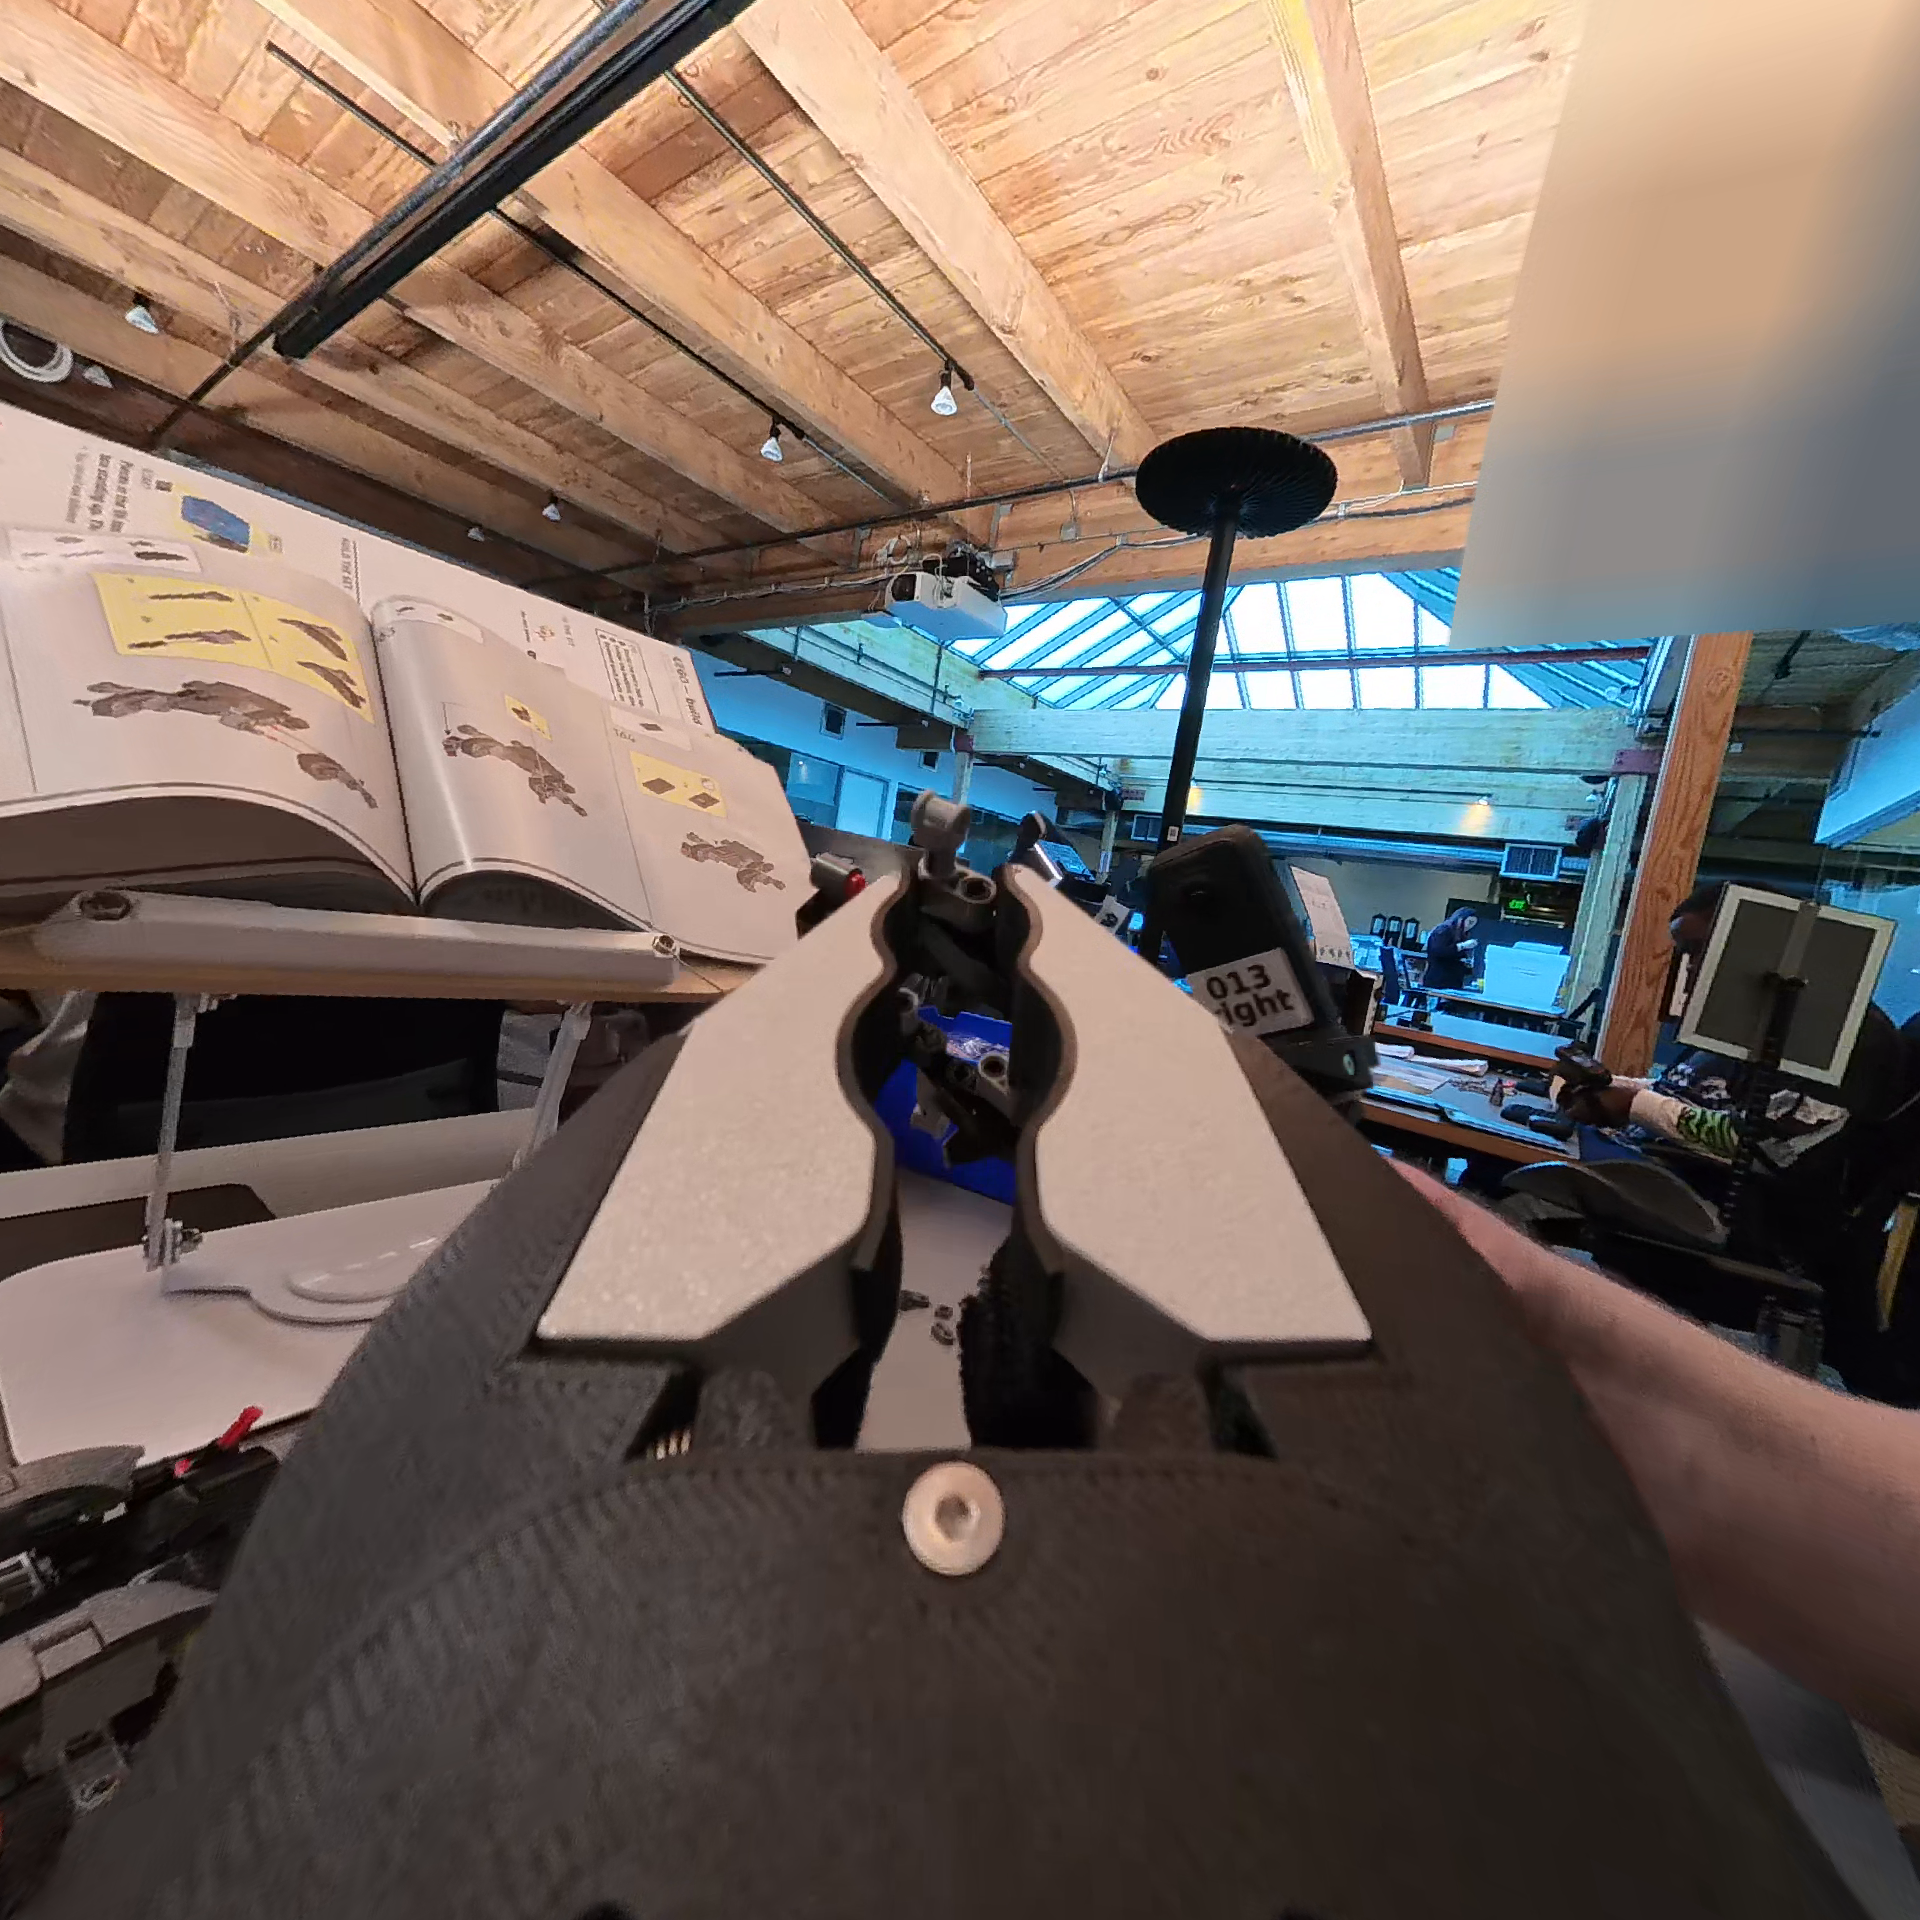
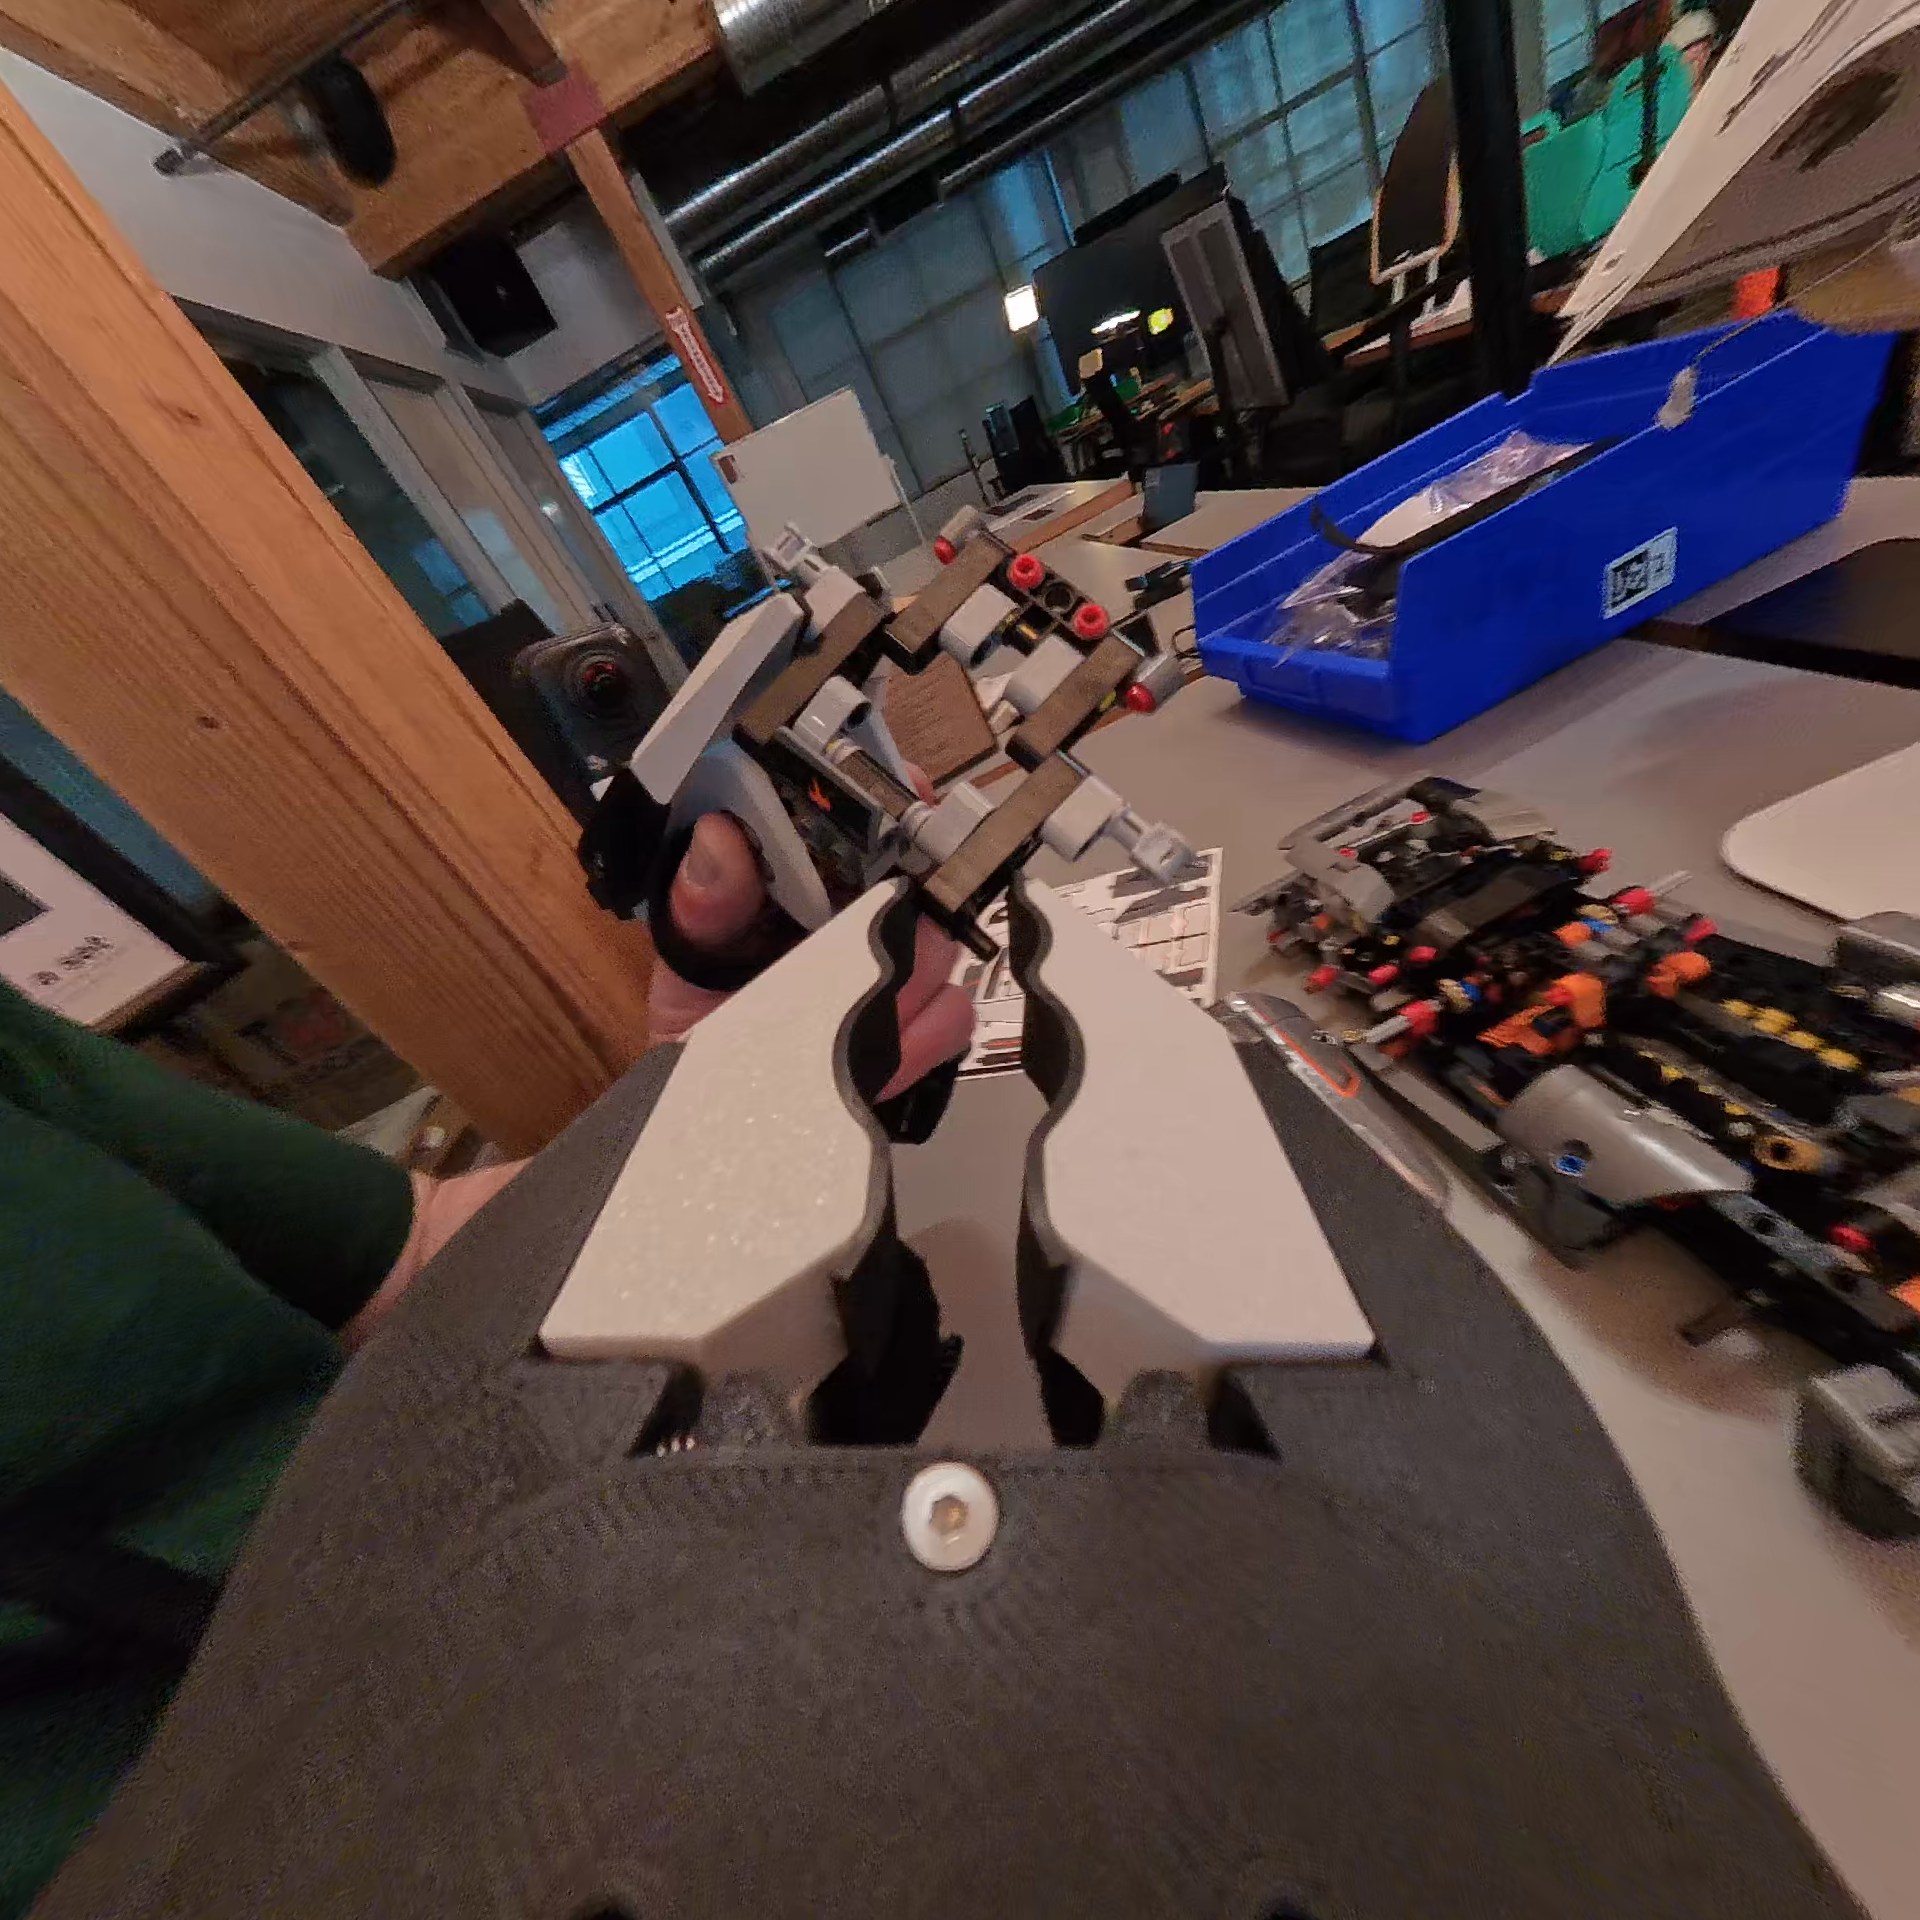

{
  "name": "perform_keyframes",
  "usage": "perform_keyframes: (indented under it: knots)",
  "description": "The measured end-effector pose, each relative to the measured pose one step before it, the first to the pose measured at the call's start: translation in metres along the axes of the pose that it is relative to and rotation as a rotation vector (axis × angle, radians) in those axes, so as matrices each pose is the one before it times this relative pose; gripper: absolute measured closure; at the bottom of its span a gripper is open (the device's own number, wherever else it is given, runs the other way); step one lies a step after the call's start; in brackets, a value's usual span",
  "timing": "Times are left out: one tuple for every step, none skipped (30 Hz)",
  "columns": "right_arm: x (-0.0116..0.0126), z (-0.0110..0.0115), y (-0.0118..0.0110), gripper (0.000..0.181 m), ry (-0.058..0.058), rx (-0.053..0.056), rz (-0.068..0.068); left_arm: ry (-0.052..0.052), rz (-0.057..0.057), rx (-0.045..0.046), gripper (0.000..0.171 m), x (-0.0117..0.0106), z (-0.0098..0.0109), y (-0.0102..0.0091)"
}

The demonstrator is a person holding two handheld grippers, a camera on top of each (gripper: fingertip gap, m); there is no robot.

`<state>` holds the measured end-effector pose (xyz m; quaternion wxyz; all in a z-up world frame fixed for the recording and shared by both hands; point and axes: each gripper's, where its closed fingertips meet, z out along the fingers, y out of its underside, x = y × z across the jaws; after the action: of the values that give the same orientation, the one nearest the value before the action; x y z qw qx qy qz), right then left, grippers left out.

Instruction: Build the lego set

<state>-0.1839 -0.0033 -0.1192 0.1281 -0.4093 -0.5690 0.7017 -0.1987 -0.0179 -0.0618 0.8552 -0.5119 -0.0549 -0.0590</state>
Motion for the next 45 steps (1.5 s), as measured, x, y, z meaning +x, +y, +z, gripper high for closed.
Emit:
perform_keyframes:
  knots:
    - [0.00205, -0.00160, -0.00157, 0.166, 0.0179, 0.0038, -0.0177, -0.0030, -0.0030, -0.00768, 0.159, -0.00172, -0.00018, 0.00238]
    - [0.00201, -0.00112, -0.00093, 0.167, 0.0231, -0.0023, -0.0252, 0.0012, -0.0062, 0.00082, 0.159, -0.00086, -0.00037, 0.00122]
    - [0.00090, -0.00020, 0.00049, 0.167, 0.0185, -0.0137, -0.0326, 0.0025, -0.0084, 0.00126, 0.159, -0.00070, -0.00029, 0.00103]
    - [0.00007, 0.00056, 0.00183, 0.167, 0.0148, -0.0223, -0.0309, 0.0053, -0.0022, -0.00031, 0.159, 0.00017, 0.00007, 0.00064]
    - [0.00061, 0.00021, 0.00051, 0.167, 0.0156, -0.0115, -0.0235, 0.0016, 0.0047, -0.00316, 0.159, 0.00006, 0.00013, 0.00066]
    - [0.00137, -0.00054, -0.00103, 0.168, 0.0154, 0.0014, -0.0111, 0.0003, 0.0051, 0.00067, 0.159, -0.00003, 0.00013, 0.00000]
    - [0.00144, -0.00086, -0.00139, 0.168, 0.0120, 0.0033, -0.0035, -0.0002, -0.0019, 0.00050, 0.159, -0.00045, 0.00009, 0.00020]
    - [0.00141, -0.00112, -0.00177, 0.169, 0.0136, 0.0059, -0.0085, 0.0011, -0.0070, 0.00064, 0.159, -0.00076, -0.00007, 0.00039]
    - [0.00162, -0.00129, -0.00240, 0.169, 0.0183, 0.0108, -0.0141, 0.0002, -0.0081, 0.00216, 0.159, -0.00118, -0.00037, 0.00046]
    - [0.00138, -0.00101, -0.00190, 0.169, 0.0170, 0.0059, -0.0136, -0.0009, -0.0093, 0.00130, 0.159, -0.00146, -0.00065, 0.00052]
    - [0.00072, -0.00054, -0.00112, 0.169, 0.0143, 0.0005, -0.0142, 0.0015, -0.0116, 0.00040, 0.159, -0.00115, -0.00048, 0.00059]
    - [0.00045, -0.00051, -0.00132, 0.169, 0.0136, 0.0022, -0.0151, 0.0018, -0.0106, 0.00168, 0.159, -0.00097, -0.00044, 0.00029]
    - [0.00020, -0.00033, -0.00137, 0.169, 0.0114, 0.0033, -0.0122, -0.0001, -0.0095, 0.00255, 0.159, -0.00108, -0.00030, 0.00002]
    - [-0.00007, -0.00030, -0.00130, 0.169, 0.0087, 0.0027, -0.0076, 0.0011, -0.0125, 0.00259, 0.160, -0.00108, -0.00037, -0.00014]
    - [-0.00054, -0.00041, -0.00162, 0.168, 0.0062, 0.0037, -0.0077, 0.0025, -0.0183, 0.00458, 0.159, -0.00103, -0.00024, -0.00035]
    - [-0.00057, -0.00058, -0.00194, 0.168, 0.0064, 0.0063, -0.0097, 0.0043, -0.0242, 0.00830, 0.159, -0.00150, -0.00061, -0.00066]
    - [-0.00057, -0.00070, -0.00244, 0.168, 0.0069, 0.0092, -0.0097, 0.0041, -0.0274, 0.00614, 0.159, -0.00199, -0.00074, -0.00028]
    - [-0.00107, -0.00023, -0.00168, 0.168, 0.0026, 0.0038, -0.0082, 0.0098, -0.0332, 0.00537, 0.159, -0.00142, -0.00070, -0.00034]
    - [-0.00132, 0.00028, -0.00091, 0.167, 0.0020, -0.0003, -0.0103, 0.0124, -0.0356, 0.01052, 0.159, -0.00083, -0.00060, -0.00086]
    - [-0.00104, 0.00010, -0.00121, 0.166, 0.0057, 0.0034, -0.0183, 0.0026, -0.0304, 0.00851, 0.159, -0.00207, -0.00067, -0.00033]
    - [-0.00126, -0.00014, -0.00119, 0.163, 0.0009, 0.0041, -0.0199, -0.0007, -0.0298, 0.00123, 0.159, -0.00255, -0.00057, 0.00072]
    - [-0.00214, 0.00012, -0.00075, 0.160, -0.0099, 0.0008, -0.0096, 0.0104, -0.0362, 0.00538, 0.159, -0.00105, -0.00024, 0.00004]
    - [-0.00226, 0.00040, 0.00012, 0.157, -0.0130, -0.0051, 0.0005, 0.0116, -0.0394, 0.01190, 0.159, -0.00105, -0.00056, -0.00083]
    - [-0.00184, 0.00018, 0.00022, 0.156, -0.0095, -0.0055, -0.0019, 0.0047, -0.0354, 0.00539, 0.158, -0.00230, -0.00059, 0.00010]
    - [-0.00182, -0.00021, -0.00066, 0.155, -0.0073, 0.0010, -0.0104, 0.0078, -0.0339, 0.00387, 0.159, -0.00188, -0.00045, 0.00011]
    - [-0.00170, -0.00054, -0.00116, 0.155, -0.0043, 0.0056, -0.0122, 0.0165, -0.0346, 0.00840, 0.160, 0.00004, -0.00034, -0.00068]
    - [-0.00065, -0.00037, -0.00067, 0.157, 0.0021, 0.0015, -0.0085, 0.0131, -0.0271, 0.00507, 0.159, -0.00009, -0.00008, -0.00003]
    - [0.00019, 0.00003, 0.00036, 0.156, 0.0050, -0.0058, -0.0060, 0.0045, -0.0171, 0.00082, 0.159, -0.00081, 0.00005, 0.00039]
    - [-0.00015, 0.00000, 0.00095, 0.156, 0.0023, -0.0085, -0.0099, 0.0006, -0.0114, 0.00107, 0.159, -0.00084, -0.00009, 0.00027]
    - [-0.00006, -0.00025, 0.00051, 0.157, 0.0039, -0.0060, -0.0119, 0.0037, -0.0135, 0.00025, 0.159, -0.00048, 0.00001, 0.00032]
    - [0.00071, -0.00030, 0.00041, 0.159, 0.0081, -0.0062, -0.0113, 0.0038, -0.0162, -0.00164, 0.159, -0.00077, 0.00006, 0.00066]
    - [0.00051, -0.00017, 0.00046, 0.161, 0.0092, -0.0067, -0.0130, 0.0015, -0.0178, -0.00131, 0.159, -0.00123, -0.00007, 0.00087]
    - [0.00028, -0.00025, 0.00021, 0.163, 0.0096, -0.0049, -0.0155, 0.0030, -0.0185, 0.00031, 0.159, -0.00108, -0.00014, 0.00085]
    - [0.00025, -0.00027, -0.00015, 0.165, 0.0115, -0.0032, -0.0171, 0.0063, -0.0214, 0.00099, 0.159, -0.00081, -0.00010, 0.00053]
    - [0.00069, 0.00012, 0.00049, 0.167, 0.0146, -0.0063, -0.0153, 0.0051, -0.0177, 0.00189, 0.159, -0.00067, -0.00010, 0.00032]
    - [0.00099, 0.00009, 0.00096, 0.167, 0.0140, -0.0084, -0.0132, -0.0020, -0.0078, 0.00028, 0.159, -0.00109, 0.00006, 0.00062]
    - [0.00061, 0.00013, 0.00063, 0.167, 0.0088, -0.0045, -0.0088, -0.0051, -0.0030, -0.00290, 0.159, -0.00139, 0.00010, 0.00056]
    - [0.00022, 0.00002, 0.00017, 0.168, 0.0027, -0.0006, -0.0023, -0.0013, -0.0071, -0.00321, 0.159, -0.00100, 0.00003, 0.00047]
    - [0.00053, 0.00052, 0.00110, 0.168, 0.0024, -0.0062, 0.0025, -0.0007, -0.0046, 0.00039, 0.159, -0.00054, -0.00005, 0.00000]
    - [0.00087, 0.00047, 0.00181, 0.168, 0.0027, -0.0122, 0.0027, -0.0083, 0.0018, 0.00052, 0.159, -0.00121, -0.00016, 0.00015]
    - [-0.00031, 0.00008, 0.00079, 0.165, -0.0050, -0.0068, -0.0026, -0.0089, 0.0016, -0.00289, 0.159, -0.00145, -0.00024, 0.00063]
    - [-0.00099, -0.00043, -0.00051, 0.163, -0.0067, 0.0019, -0.0030, 0.0016, -0.0055, 0.00144, 0.159, -0.00011, -0.00004, -0.00019]
    - [0.00047, -0.00066, -0.00085, 0.161, 0.0027, 0.0040, 0.0016, -0.0043, 0.0015, 0.00524, 0.159, -0.00031, -0.00031, -0.00067]
    - [0.00052, -0.00078, -0.00030, 0.157, 0.0024, -0.0006, 0.0070, -0.0136, 0.0143, 0.00488, 0.159, -0.00114, -0.00027, -0.00058]
    - [-0.00088, -0.00090, -0.00099, 0.151, -0.0067, 0.0015, 0.0089, -0.0024, 0.0077, -0.00615, 0.159, 0.00012, 0.00015, 0.00069]
